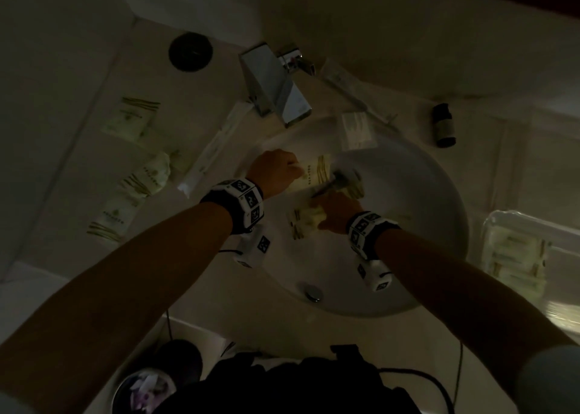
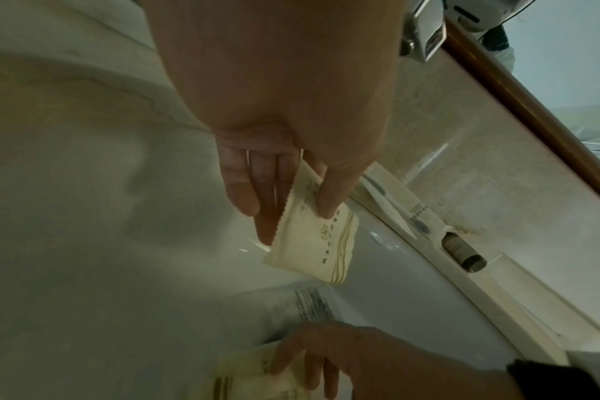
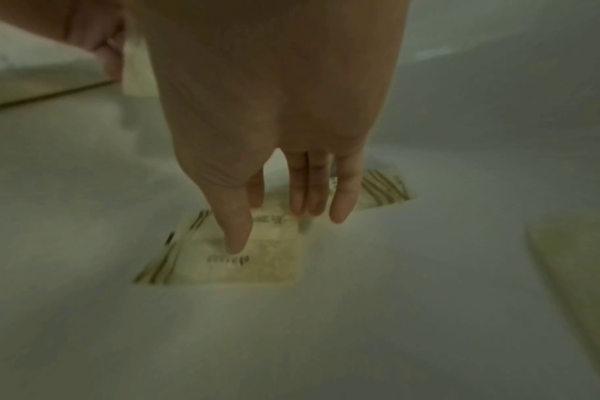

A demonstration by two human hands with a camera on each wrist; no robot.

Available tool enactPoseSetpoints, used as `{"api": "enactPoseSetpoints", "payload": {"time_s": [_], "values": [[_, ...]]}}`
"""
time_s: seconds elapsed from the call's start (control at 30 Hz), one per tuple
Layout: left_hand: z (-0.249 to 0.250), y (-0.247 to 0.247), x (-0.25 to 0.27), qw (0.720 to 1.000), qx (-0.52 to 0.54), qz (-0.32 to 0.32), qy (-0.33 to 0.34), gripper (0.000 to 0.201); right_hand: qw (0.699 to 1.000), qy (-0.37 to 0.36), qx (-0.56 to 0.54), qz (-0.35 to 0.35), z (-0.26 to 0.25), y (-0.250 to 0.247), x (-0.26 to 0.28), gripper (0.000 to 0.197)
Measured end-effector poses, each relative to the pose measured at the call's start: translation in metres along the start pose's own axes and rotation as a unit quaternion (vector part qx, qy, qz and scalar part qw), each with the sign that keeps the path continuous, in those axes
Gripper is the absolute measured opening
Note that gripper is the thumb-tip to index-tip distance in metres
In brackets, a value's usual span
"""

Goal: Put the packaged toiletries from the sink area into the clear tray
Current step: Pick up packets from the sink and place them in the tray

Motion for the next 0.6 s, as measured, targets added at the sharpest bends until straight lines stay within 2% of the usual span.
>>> {"api": "enactPoseSetpoints", "payload": {"time_s": [0.23, 0.4, 0.53, 0.6], "values": [[-0.003, 0.004, -0.001, 1.0, 0.0, -0.016, -0.006, 0.026, 0.998, -0.001, 0.064, -0.007, -0.006, 0.01, 0.002, 0.057], [-0.004, 0.002, 0.0, 1.0, -0.008, -0.012, -0.004, 0.025, 0.999, 0.033, 0.023, -0.02, -0.004, 0.009, 0.005, 0.046], [-0.003, 0.001, 0.002, 1.0, -0.025, -0.015, -0.002, 0.03, 0.994, 0.067, -0.077, -0.029, 0.003, 0.002, 0.009, 0.055], [-0.003, 0.004, 0.003, 0.999, -0.031, -0.018, 0.002, 0.031, 0.993, 0.076, -0.082, -0.045, 0.005, -0.001, 0.012, 0.053]]}}
Point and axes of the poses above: each hand's wrist, its own x-axis away from the middle knuckle, its own y-axis out of the palm, z = x × y, the point moved 8 cm from there along -x, towards the middle knuckle, and after that the axes turned 2 degrees about z, right-handed, at the moved point
